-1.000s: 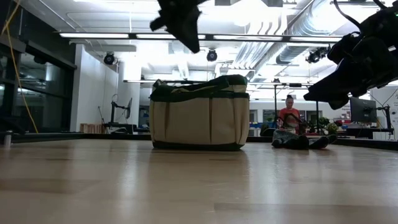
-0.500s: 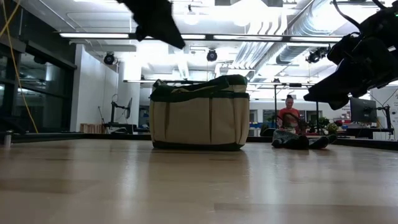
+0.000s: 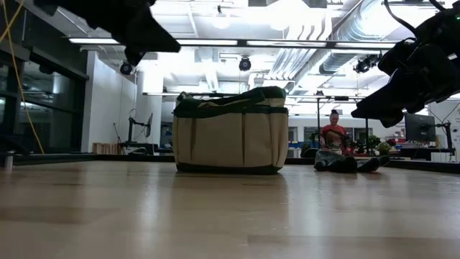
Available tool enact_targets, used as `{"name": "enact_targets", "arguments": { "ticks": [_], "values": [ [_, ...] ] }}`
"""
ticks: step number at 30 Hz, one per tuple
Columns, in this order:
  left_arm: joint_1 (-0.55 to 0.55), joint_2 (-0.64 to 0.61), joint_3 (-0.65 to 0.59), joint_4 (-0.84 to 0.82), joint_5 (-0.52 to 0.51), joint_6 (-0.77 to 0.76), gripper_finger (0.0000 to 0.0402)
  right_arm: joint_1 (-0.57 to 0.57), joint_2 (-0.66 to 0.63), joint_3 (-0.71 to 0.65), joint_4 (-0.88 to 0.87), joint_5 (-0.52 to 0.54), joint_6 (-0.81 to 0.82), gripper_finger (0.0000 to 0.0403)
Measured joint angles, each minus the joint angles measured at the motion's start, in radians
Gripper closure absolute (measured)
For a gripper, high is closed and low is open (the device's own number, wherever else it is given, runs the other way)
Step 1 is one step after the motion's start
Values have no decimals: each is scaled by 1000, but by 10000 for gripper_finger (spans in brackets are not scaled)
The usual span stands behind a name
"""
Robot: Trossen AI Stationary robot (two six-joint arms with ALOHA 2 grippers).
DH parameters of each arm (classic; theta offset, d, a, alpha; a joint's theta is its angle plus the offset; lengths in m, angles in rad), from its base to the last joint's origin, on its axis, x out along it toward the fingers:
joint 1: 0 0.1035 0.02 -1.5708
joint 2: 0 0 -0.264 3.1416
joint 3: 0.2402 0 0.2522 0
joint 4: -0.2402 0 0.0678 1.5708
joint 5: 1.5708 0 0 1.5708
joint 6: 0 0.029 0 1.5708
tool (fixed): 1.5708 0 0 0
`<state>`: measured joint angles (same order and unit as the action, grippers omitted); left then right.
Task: Pick & Place Garden tools in Gardening bag
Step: Put the red glove into the gardening bag
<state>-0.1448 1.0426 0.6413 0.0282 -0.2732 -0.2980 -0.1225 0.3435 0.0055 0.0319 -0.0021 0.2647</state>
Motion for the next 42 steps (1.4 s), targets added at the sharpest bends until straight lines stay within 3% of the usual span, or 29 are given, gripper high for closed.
{"name": "enact_targets", "arguments": {
  "ticks": [10, 19, 23, 30, 34, 42],
  "values": [
    [0, -197, -268, 299, 28, 63, 401, 0, 0, 0, 1, 0, 0, 249],
    [1, -406, -497, 454, 44, 62, 401, 0, 0, 0, 3, 23, 0, 249],
    [1, -501, -561, 456, 61, 61, 401, 0, 0, 0, 5, 38, 0, 249],
    [1, -634, -612, 448, 216, 81, 401, 0, 0, 0, 3, 26, 0, 249],
    [1, -673, -613, 386, 219, 116, 401, 0, 0, 0, 3, 24, 13, 249],
    [1, -728, -614, 291, 206, 198, 401, 0, 0, 4, 17, 29, 211, 249]
  ]
}}
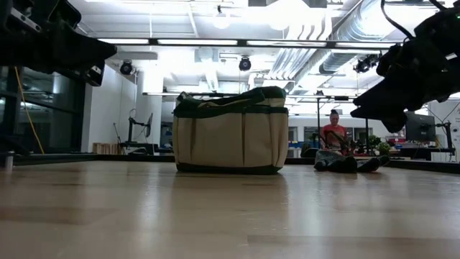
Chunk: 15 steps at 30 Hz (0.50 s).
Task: Pick & Place Garden tools in Gardening bag
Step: Put the red glove into the gardening bag
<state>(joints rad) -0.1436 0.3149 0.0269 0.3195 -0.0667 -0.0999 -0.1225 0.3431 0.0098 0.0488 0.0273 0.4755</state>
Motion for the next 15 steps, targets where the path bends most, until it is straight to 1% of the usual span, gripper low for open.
{"name": "enact_targets", "arguments": {
  "ticks": [6, 9, 12, 15],
  "values": [
    [0, -80, -1, -56, -3, 47, 401, 0, -1, 52, 1, 0, 21, 249],
    [0, -129, -1, -113, -15, 68, 401, 0, 4, 84, -10, 0, 29, 249],
    [0, -186, -2, -174, -28, 70, 401, 0, 17, 129, -62, 14, 29, 249],
    [0, -245, -2, -224, -30, 73, 401, 0, 39, 191, -143, 64, 29, 249]
  ]
}}
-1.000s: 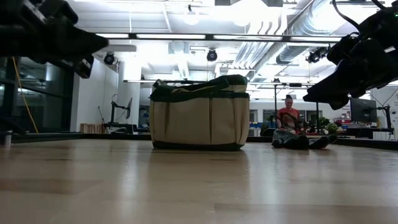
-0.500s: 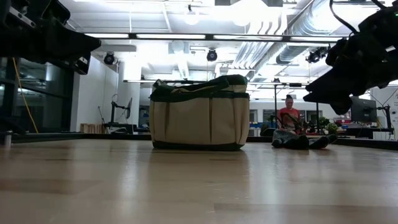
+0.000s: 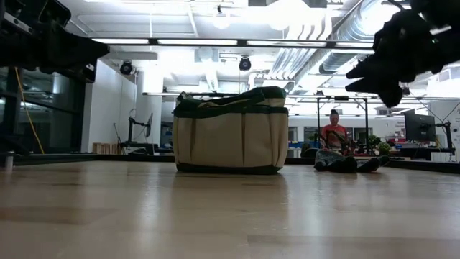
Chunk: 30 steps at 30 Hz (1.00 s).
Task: Pick & Place Garden tools in Gardening bag
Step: Put the red glove into the gardening bag
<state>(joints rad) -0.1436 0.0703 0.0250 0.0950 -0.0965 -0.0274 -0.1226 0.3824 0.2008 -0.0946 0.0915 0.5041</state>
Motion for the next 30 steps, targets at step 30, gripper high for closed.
{"name": "enact_targets", "arguments": {
  "ticks": [30],
  "values": [
    [0, -59, -1, -84, -70, -57, 401, -362, 426, 491, -631, 13, 88, 246]
  ]
}}
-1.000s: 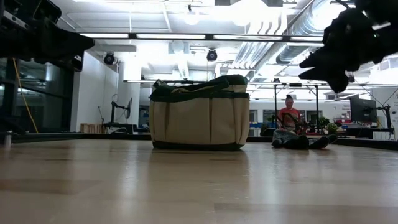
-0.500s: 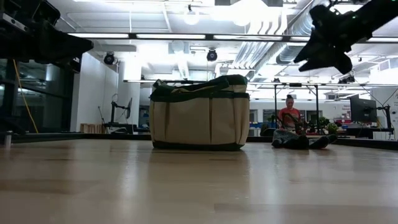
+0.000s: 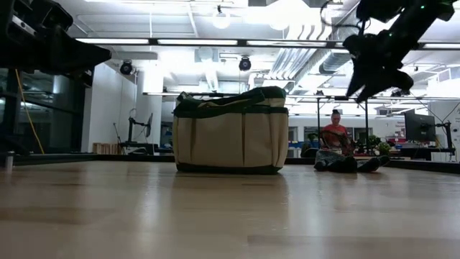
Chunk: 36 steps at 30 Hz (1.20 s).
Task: Pick & Place Garden tools in Gardening bag
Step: Put the red glove into the gardening bag
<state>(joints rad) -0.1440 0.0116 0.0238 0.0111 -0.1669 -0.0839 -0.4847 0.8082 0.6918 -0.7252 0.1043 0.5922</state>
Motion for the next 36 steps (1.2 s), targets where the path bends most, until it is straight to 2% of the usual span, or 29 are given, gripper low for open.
{"name": "enact_targets", "arguments": {
  "ticks": [4, 11, 18, 26, 36],
  "values": [
    [0, 0, 0, -2, 0, 0, 401, -52, 50, 30, -90, -9, -50, 226],
    [0, 0, 0, -3, 1, 0, 401, -124, 129, 78, -159, -14, -70, 163],
    [0, 0, 0, -4, 1, 0, 401, -200, 211, 150, -163, -96, -80, 107],
    [0, 0, 0, -4, 2, 0, 401, -265, 318, 233, -179, -104, -230, 97],
    [0, 0, 0, -4, 2, 0, 401, -303, 461, 247, -203, -106, -457, 97]
  ]
}}
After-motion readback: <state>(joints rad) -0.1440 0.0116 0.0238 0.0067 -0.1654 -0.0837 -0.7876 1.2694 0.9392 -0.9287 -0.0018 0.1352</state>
